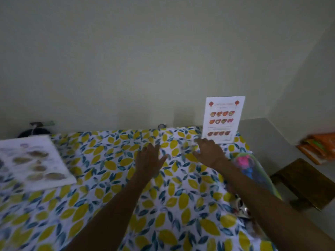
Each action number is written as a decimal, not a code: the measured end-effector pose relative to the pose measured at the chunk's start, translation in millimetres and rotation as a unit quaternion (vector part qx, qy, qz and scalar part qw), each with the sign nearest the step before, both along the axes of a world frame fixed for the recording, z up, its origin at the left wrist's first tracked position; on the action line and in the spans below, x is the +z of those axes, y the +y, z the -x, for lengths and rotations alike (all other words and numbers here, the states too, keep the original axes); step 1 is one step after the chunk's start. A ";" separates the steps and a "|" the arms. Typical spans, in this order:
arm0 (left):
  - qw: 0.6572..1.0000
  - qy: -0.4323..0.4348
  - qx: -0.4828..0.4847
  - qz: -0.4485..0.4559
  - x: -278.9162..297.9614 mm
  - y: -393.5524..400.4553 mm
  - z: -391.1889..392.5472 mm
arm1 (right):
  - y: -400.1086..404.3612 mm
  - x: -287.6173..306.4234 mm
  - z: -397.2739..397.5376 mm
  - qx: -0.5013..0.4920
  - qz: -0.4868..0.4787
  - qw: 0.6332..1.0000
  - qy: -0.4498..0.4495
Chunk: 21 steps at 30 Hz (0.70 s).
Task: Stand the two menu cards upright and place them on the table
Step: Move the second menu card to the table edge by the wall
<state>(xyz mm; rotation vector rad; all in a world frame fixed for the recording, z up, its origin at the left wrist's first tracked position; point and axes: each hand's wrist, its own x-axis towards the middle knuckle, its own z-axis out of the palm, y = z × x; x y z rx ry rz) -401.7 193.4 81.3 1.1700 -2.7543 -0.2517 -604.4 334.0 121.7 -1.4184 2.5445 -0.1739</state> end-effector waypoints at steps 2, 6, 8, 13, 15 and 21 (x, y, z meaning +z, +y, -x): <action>1.000 0.004 0.019 -0.009 2.5 -3.1 -56.6 | -12.5 -3.5 -51.1 0.028 -0.009 1.000 -0.006; 0.997 -0.013 0.081 -0.002 8.1 -11.4 -170.3 | -46.7 -9.4 -149.1 0.089 -0.018 0.996 -0.024; 0.993 -0.025 0.116 0.000 11.2 -16.7 -223.6 | -64.4 -11.6 -194.2 0.121 -0.017 0.992 -0.022; 0.980 -0.033 0.198 0.002 17.2 -34.1 -330.5 | -105.6 -19.1 -285.0 0.183 -0.031 0.982 -0.032; 0.975 -0.031 0.219 -0.001 13.9 -39.8 -359.5 | -121.3 -21.6 -313.1 0.205 -0.038 0.978 -0.024; 0.962 -0.023 0.269 -0.040 -14.9 -59.5 -421.4 | -169.1 -40.5 -367.2 0.244 -0.064 0.967 -0.014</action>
